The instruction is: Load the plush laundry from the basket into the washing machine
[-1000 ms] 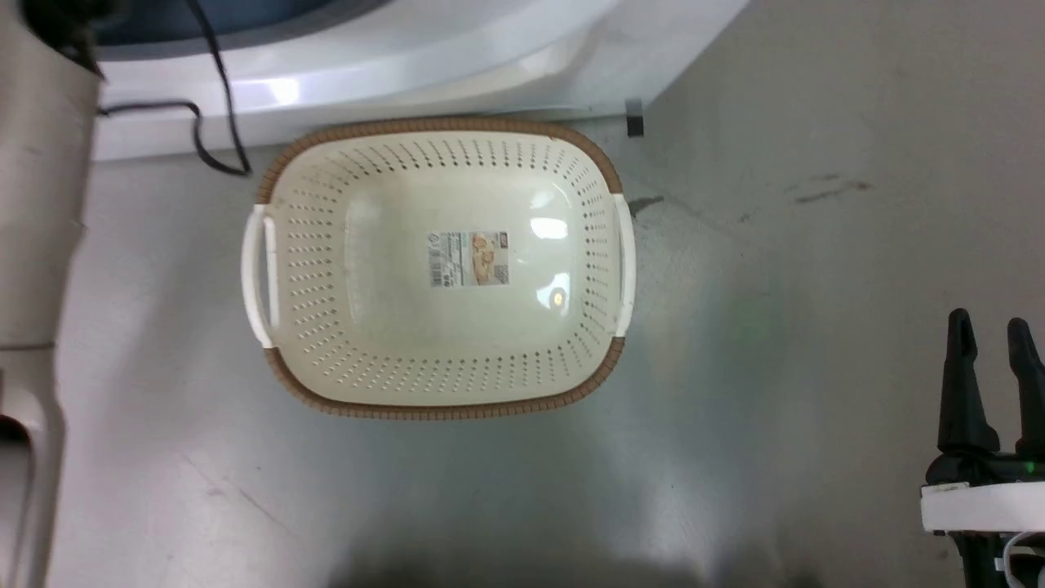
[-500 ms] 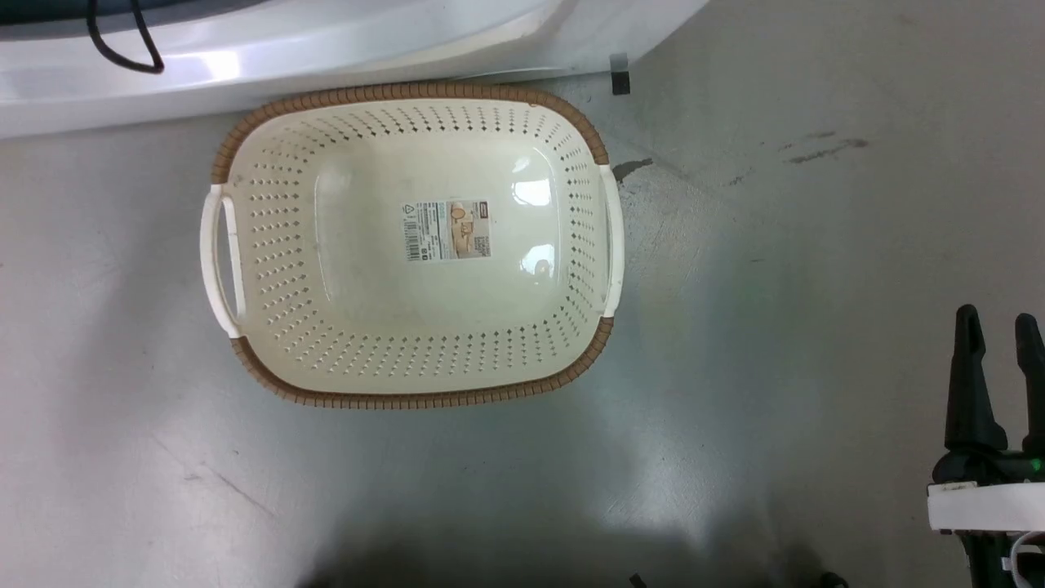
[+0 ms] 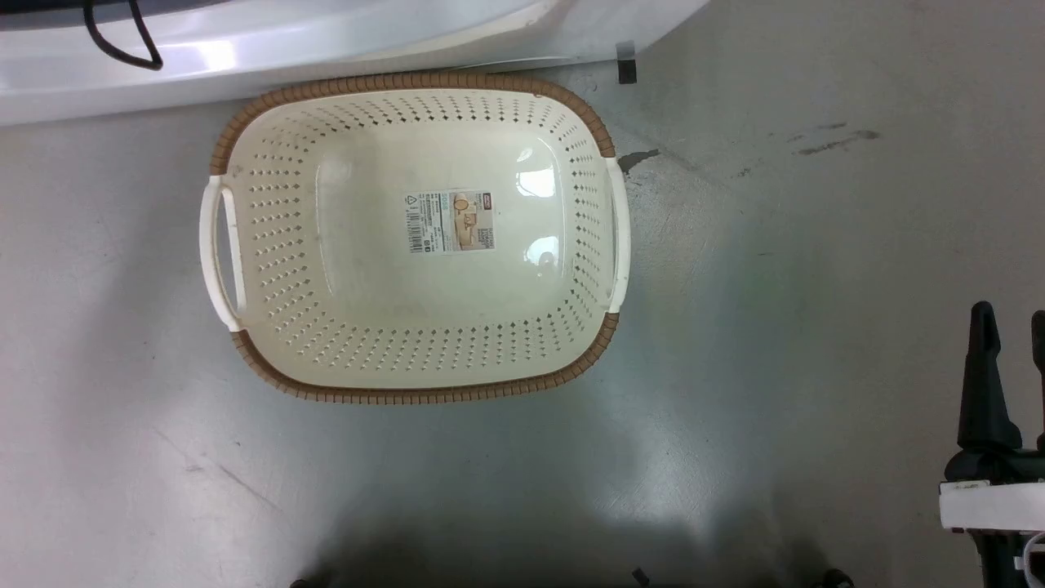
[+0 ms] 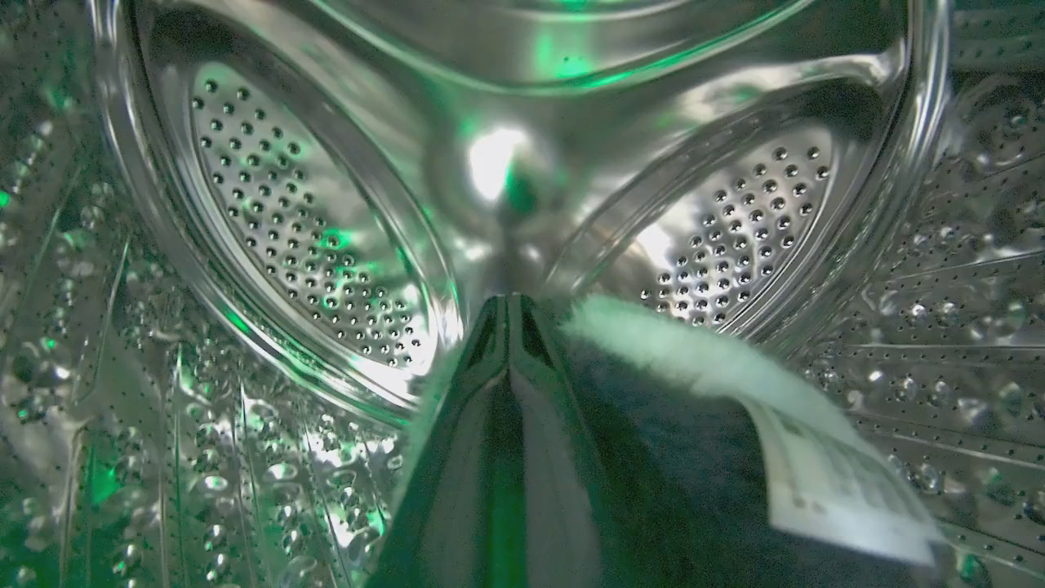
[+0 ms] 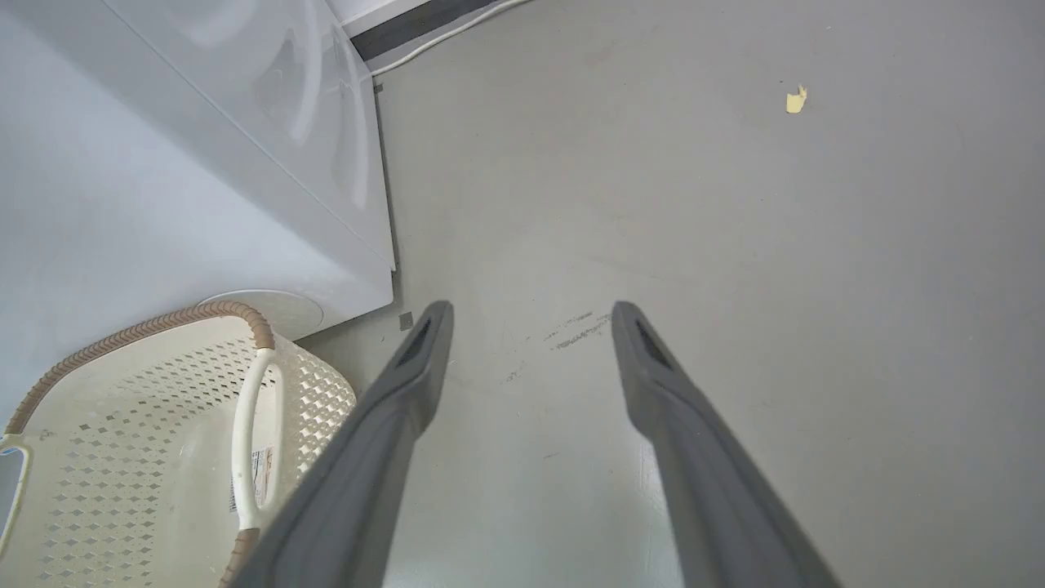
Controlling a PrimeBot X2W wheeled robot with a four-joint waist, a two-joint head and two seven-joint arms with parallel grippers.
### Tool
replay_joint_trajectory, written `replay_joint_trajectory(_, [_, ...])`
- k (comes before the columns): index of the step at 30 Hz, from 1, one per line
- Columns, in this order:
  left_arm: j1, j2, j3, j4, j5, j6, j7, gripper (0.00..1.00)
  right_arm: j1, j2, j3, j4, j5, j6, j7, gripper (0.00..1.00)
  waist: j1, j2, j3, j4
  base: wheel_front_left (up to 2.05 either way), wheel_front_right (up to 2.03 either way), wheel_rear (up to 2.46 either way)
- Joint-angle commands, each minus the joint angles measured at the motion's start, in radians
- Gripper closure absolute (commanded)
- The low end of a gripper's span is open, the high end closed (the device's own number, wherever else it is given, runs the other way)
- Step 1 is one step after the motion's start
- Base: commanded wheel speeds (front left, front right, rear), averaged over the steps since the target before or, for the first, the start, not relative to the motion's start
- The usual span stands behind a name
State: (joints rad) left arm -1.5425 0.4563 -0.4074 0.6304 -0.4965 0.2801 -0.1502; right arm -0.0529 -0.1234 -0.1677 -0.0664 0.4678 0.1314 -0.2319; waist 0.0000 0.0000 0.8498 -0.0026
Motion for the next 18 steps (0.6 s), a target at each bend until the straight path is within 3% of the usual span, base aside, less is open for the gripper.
replay_joint_trajectory(1, [-0.021,-0.006,0.003,0.01,-0.012,0.008,0.002,0.0,0.0,-0.006,-0.005,-0.006,-0.001,-0.001,-0.005,0.0,0.0,0.0,-0.001,0.004,0.0,0.0,0.0])
replay_joint_trajectory(7, [-0.001,-0.024,0.006,0.049,-0.035,0.002,-0.003,0.0,-0.001,-0.008,-0.013,-0.01,-0.007,-0.001,0.003,0.0,0.0,0.0,-0.015,0.017,0.0,0.0,0.0])
replay_joint_trajectory(18, [0.076,-0.075,-0.011,0.127,-0.076,-0.045,-0.029,0.0,-0.009,-0.013,-0.012,-0.018,-0.015,-0.001,0.016,0.0,0.0,0.0,-0.086,0.051,0.0,0.0,0.0])
